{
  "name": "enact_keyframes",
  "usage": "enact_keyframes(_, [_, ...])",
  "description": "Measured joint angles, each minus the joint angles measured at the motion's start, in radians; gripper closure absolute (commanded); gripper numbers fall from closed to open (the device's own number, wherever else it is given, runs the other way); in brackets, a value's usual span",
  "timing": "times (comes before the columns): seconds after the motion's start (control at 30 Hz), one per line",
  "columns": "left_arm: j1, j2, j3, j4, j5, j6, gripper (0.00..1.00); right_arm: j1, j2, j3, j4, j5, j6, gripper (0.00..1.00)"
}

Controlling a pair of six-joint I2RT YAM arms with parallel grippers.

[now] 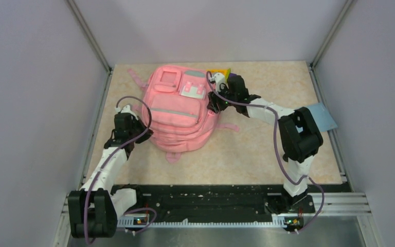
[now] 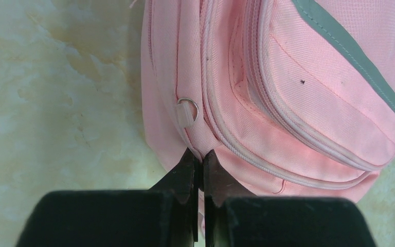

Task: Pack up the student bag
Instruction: Unzip the student bag at the center of the board.

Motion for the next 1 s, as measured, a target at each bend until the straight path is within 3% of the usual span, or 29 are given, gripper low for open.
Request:
enact_keyframes(0.33, [0.002,0.000,0.006,-0.013,0.003,0.000,1.00,-0.026,0.080,0.061,-0.064,-0.154,0.003,0.70])
enact_keyframes(0.6, [0.009,0.000,0.006,-0.014,0.002,0.000,1.00,-0.039,0.098,0.065,-0.081,-0.227,0.012,1.00])
enact_keyframes(1.0, [0.012,0.000,0.005,-0.013,0.019,-0.001,1.00,-0.033,0.039,0.064,-0.174,-0.176,0.017,1.00])
